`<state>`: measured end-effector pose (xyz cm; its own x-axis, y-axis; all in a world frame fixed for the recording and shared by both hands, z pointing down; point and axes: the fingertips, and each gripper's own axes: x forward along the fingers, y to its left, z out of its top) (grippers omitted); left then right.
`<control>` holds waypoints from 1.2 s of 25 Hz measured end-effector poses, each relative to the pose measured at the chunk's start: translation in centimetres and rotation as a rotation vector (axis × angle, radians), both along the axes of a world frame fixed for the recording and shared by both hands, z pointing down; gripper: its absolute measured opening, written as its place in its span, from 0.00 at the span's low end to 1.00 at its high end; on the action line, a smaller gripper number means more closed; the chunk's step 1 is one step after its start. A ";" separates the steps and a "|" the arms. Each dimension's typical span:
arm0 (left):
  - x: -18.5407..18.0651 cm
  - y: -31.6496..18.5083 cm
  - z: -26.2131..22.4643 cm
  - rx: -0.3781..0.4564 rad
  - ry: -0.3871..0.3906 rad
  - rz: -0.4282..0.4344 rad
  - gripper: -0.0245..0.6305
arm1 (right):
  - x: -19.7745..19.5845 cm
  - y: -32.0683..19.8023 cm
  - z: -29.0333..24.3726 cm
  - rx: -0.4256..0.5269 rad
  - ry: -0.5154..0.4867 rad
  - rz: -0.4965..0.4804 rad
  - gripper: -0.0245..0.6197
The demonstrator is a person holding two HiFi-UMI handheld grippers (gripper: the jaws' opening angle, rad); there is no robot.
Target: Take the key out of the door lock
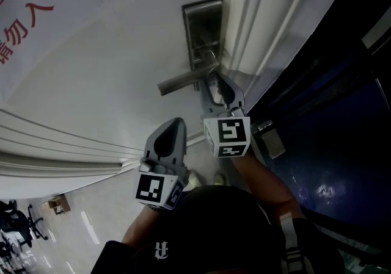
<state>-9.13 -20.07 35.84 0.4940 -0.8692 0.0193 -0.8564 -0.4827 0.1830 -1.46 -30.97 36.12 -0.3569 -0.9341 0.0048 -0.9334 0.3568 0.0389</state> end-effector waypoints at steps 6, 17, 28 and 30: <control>0.8 0.3 0.2 -0.008 -0.009 0.019 0.05 | 0.1 0.6 -0.2 -0.004 -0.002 -0.013 0.25; 2.1 1.3 0.4 -0.020 -0.011 0.016 0.05 | 0.8 2.4 -1.0 0.015 -0.024 -0.049 0.25; 5.1 2.8 -0.5 0.007 -0.014 0.014 0.05 | 3.3 6.4 -2.5 0.048 -0.066 -0.107 0.25; 5.8 3.2 -0.8 0.020 -0.017 0.014 0.05 | 3.7 7.2 -2.8 0.052 -0.073 -0.124 0.25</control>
<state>-3.34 -16.90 35.04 0.5062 -0.8623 0.0104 -0.8522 -0.4984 0.1591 2.22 -23.79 33.31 -0.4674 -0.8811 -0.0726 -0.8832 0.4690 -0.0058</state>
